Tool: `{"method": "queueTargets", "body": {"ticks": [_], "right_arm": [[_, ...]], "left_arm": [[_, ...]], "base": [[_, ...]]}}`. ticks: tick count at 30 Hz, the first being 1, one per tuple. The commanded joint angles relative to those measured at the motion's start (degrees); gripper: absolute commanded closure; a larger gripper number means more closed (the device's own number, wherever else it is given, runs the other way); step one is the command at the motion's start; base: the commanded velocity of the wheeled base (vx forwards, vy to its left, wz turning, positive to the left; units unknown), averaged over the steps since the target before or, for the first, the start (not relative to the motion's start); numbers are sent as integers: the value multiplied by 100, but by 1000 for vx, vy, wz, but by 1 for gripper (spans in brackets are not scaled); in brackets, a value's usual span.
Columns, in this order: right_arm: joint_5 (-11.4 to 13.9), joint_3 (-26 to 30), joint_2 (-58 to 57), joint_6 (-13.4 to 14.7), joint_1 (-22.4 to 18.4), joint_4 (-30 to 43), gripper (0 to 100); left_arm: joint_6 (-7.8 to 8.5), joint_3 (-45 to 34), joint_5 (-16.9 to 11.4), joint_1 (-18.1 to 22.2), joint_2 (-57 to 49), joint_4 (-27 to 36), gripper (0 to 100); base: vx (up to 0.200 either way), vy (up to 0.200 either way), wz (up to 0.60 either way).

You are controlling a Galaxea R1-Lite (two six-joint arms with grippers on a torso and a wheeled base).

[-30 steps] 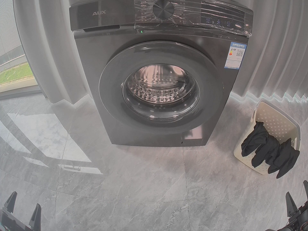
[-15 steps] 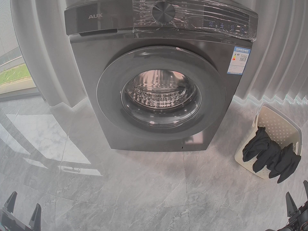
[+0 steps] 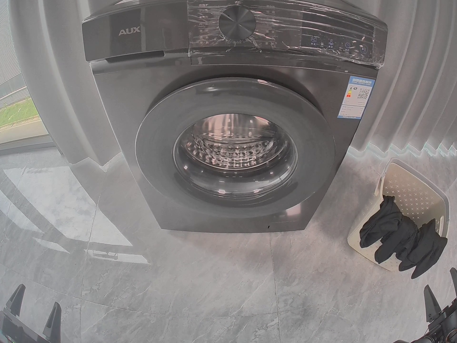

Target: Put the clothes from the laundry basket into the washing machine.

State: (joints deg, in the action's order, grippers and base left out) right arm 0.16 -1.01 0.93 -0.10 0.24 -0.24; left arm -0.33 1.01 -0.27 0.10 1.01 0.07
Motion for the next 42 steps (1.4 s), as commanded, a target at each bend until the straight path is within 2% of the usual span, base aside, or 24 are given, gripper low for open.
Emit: {"method": "queueTargets", "body": {"ticks": [1,10,16,23,29,42], "right_arm": [[2,101,-5,10,2,-2,0],[2,101,-5,10,2,-2,0],[2,101,-5,10,2,-2,0],[2,101,-5,1,2,-2,0],[11,101,-5,1,2,-2,0],[11,101,-5,-8,2,-2,0]], "left_arm": [[-2,-92,0,-1,-101,1,0],[-2,-92,0,-1,-101,1,0],[-2,-92,0,-1,-101,1,0],[-2,-101,0,-1,-101,-7,0],[-2,-92,9,8,-101,-7,0],[-2,-92,0,-1,-101,1,0]], "base": [[0,0,0],[0,0,0],[200,0,0],[0,0,0],[0,0,-600],[0,0,-46]]}}
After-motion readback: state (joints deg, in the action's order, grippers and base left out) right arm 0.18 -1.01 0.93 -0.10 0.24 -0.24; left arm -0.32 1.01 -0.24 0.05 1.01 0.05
